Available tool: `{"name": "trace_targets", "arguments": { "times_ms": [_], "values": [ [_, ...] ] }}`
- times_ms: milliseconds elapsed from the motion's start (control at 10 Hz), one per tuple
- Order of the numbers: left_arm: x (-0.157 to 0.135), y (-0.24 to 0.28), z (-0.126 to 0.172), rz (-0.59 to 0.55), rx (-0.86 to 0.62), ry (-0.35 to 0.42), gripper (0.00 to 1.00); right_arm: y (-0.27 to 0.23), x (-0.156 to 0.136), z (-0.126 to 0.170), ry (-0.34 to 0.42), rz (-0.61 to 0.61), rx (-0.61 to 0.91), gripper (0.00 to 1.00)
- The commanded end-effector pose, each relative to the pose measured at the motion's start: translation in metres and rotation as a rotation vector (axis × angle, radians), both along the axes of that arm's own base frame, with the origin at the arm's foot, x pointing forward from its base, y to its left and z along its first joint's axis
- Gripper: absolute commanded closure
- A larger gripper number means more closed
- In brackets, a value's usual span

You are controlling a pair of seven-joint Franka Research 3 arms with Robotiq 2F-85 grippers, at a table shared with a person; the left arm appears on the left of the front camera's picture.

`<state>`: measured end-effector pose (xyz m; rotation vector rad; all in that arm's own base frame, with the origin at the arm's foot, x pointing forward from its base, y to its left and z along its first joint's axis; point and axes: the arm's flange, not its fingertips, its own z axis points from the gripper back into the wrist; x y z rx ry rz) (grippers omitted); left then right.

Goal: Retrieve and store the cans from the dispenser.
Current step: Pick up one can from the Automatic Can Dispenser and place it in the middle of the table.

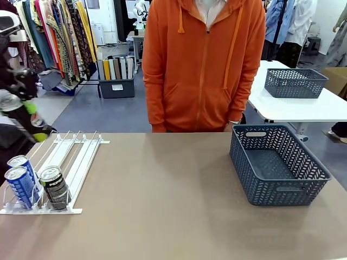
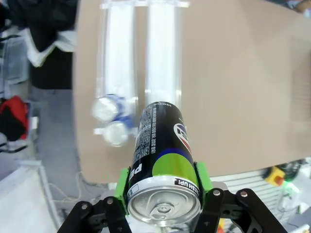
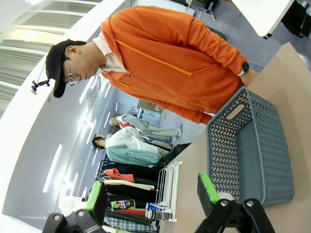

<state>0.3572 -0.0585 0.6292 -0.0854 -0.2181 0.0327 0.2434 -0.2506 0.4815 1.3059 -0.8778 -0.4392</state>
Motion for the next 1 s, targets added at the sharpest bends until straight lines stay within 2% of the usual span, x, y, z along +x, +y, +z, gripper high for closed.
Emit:
{"name": "trace_targets", "arguments": {
  "times_ms": [0, 100, 300, 400, 500, 700, 800, 900],
  "values": [
    [0.030, -0.061, -0.016, -0.094, -0.133, -0.022, 1.00, -0.001, 0.003, 0.004, -0.030, -0.011, 0.008, 0.00],
    [0.055, -0.118, -0.035, -0.159, -0.177, -0.009, 1.00, -0.001, 0.003, 0.004, -0.030, -0.011, 0.008, 0.00],
    [0.084, -0.214, -0.079, -0.288, -0.135, 0.076, 1.00, -0.001, 0.003, 0.004, -0.030, -0.011, 0.008, 0.00],
    [0.089, -0.257, -0.102, -0.320, -0.126, 0.117, 1.00, -0.001, 0.003, 0.004, -0.030, -0.011, 0.008, 0.00],
    [0.089, -0.290, -0.128, -0.339, -0.077, 0.124, 1.00, -0.001, 0.003, 0.004, -0.030, -0.011, 0.008, 0.00],
    [0.091, -0.315, -0.157, -0.361, 0.005, 0.149, 1.00, -0.001, 0.003, 0.004, -0.030, -0.011, 0.008, 0.00],
    [0.094, -0.320, -0.167, -0.347, -0.017, 0.163, 1.00, -0.001, 0.003, 0.004, -0.030, -0.011, 0.008, 0.00],
    [0.091, -0.328, -0.181, -0.351, 0.016, 0.130, 1.00, -0.001, 0.003, 0.004, -0.030, -0.011, 0.008, 0.00]
  ]
}}
